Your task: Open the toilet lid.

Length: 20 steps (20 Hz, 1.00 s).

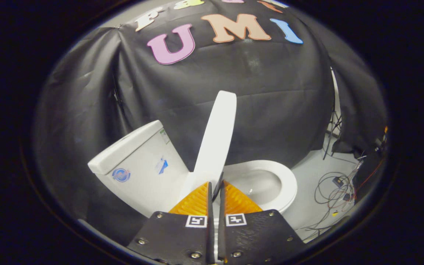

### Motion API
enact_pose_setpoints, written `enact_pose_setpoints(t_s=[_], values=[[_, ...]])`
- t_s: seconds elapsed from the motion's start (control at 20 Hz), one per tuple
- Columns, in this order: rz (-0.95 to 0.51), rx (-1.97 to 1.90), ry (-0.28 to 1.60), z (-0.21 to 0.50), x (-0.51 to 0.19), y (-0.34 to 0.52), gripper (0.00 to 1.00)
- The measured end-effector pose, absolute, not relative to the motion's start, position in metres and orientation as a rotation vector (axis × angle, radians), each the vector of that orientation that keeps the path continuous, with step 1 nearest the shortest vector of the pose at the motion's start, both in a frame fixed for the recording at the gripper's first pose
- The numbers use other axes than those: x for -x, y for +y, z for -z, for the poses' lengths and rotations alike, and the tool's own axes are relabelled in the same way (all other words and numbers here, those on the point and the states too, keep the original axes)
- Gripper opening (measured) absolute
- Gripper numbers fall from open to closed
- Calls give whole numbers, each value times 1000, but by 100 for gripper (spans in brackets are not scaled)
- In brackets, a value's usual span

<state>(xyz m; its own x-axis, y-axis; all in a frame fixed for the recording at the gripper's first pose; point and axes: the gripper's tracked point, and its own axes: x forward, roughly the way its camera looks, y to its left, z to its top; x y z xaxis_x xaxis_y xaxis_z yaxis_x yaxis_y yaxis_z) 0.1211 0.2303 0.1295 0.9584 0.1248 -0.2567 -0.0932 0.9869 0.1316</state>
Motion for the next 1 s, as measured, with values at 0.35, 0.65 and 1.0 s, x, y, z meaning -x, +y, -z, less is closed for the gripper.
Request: enact_pose_setpoints(t_s=[0.35,0.65,1.0], values=[[-101,27,232,-142,-118,258,6],[-104,47,217,-149,-116,278,6],[-128,72,189,-155,-112,304,6]])
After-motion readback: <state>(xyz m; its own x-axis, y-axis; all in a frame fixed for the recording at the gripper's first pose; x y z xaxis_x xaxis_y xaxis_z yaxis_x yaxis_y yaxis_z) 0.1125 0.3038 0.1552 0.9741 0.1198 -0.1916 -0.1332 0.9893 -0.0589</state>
